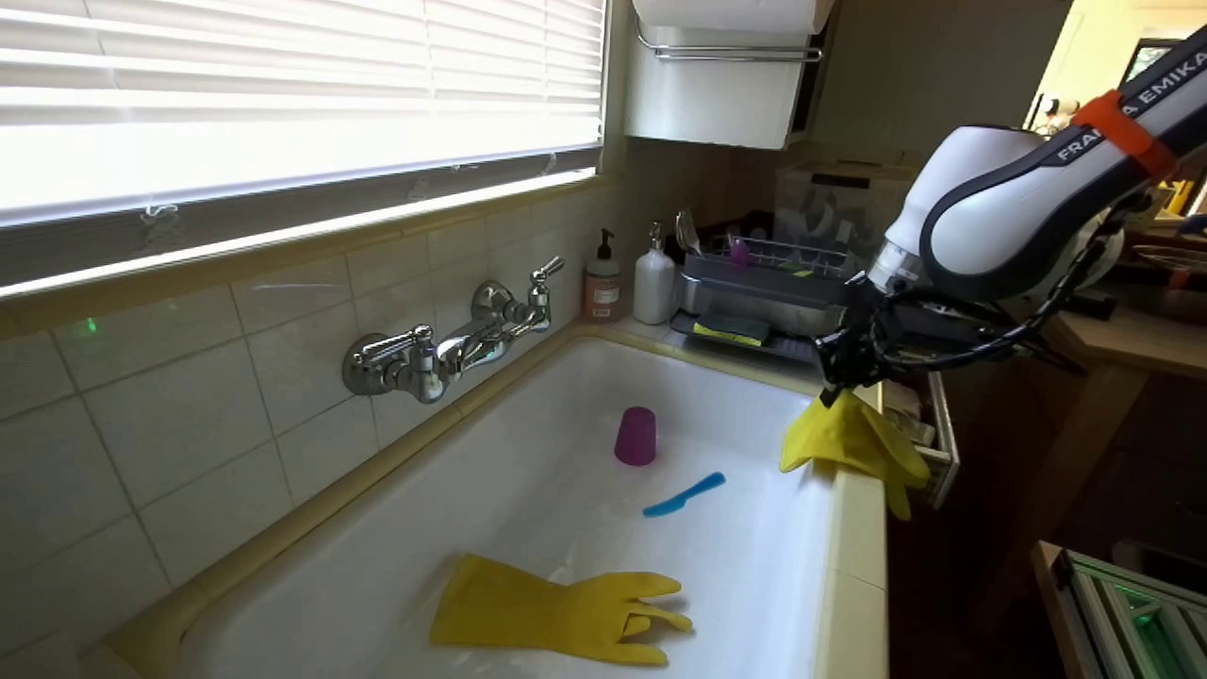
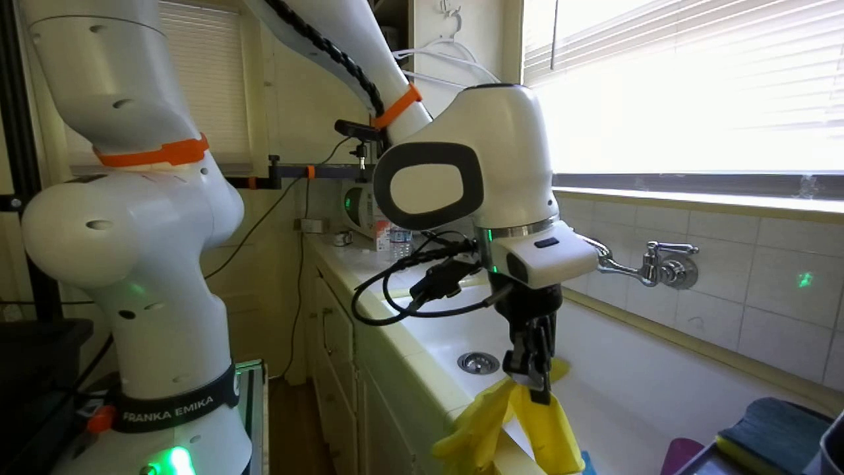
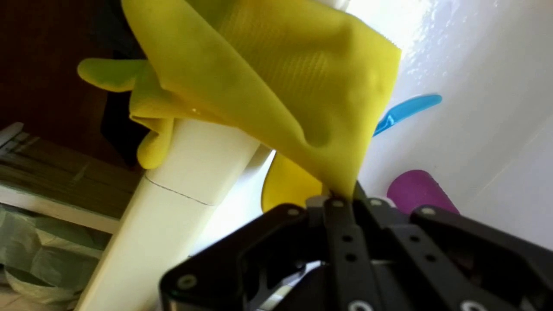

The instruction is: Remove the right glove from the sink

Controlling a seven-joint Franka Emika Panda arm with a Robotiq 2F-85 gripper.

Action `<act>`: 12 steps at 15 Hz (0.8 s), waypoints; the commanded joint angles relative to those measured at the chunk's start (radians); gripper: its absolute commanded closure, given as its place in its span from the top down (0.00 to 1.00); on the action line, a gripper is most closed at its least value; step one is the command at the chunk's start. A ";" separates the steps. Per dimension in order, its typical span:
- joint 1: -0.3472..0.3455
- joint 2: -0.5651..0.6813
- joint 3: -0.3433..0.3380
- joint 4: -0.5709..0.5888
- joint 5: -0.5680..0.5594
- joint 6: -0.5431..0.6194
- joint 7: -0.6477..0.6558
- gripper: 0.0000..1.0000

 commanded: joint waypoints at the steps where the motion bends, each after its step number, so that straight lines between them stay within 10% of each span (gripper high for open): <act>1: 0.003 0.015 -0.019 0.001 0.008 -0.015 -0.017 0.00; 12: 0.009 0.096 -0.046 0.031 0.048 -0.006 0.020 0.00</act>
